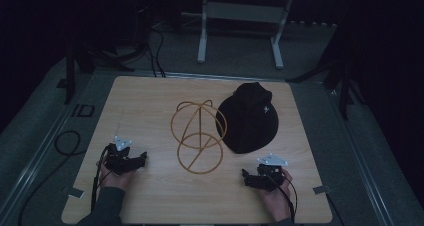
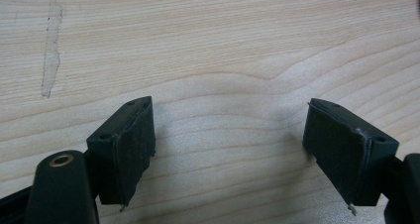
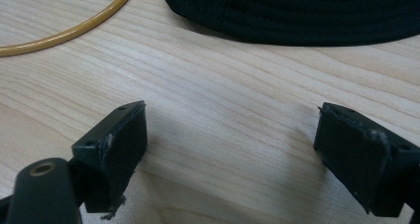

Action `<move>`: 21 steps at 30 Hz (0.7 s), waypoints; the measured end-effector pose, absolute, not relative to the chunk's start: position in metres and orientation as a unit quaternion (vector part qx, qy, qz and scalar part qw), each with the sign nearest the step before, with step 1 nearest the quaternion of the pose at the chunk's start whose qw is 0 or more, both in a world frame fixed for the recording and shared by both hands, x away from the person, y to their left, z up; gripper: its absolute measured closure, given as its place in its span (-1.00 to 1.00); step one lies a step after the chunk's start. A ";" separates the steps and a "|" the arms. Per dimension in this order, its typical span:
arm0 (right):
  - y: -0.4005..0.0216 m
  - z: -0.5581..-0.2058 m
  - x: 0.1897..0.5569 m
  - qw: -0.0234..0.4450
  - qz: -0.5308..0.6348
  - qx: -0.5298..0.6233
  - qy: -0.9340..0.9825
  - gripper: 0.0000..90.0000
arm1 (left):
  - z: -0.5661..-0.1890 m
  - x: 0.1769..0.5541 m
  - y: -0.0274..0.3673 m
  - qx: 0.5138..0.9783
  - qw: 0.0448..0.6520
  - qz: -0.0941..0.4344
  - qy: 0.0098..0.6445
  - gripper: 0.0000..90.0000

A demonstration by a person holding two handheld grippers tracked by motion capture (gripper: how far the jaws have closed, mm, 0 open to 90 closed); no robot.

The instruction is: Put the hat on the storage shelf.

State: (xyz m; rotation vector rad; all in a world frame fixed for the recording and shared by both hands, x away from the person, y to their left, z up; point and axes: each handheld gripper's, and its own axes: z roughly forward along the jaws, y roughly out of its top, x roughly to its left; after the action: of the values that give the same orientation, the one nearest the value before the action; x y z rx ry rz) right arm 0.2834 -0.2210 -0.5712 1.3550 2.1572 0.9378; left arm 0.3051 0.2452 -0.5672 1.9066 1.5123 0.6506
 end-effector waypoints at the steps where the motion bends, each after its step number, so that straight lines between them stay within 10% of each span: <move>1: -0.221 -0.571 0.283 0.212 0.338 0.488 0.777 -0.71 | -0.567 0.305 0.245 0.721 0.306 0.246 0.572 -0.54; 21: -0.218 -0.540 0.296 0.201 0.291 0.474 0.806 -0.13 | -0.567 0.306 0.245 0.723 0.305 0.245 0.570 -0.55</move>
State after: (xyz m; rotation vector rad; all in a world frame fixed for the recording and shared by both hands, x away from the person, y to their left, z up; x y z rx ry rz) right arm 0.2964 -0.2175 -0.5404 1.3250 2.2536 0.8121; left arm 0.3059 0.2451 -0.5671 1.9128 1.5088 0.6473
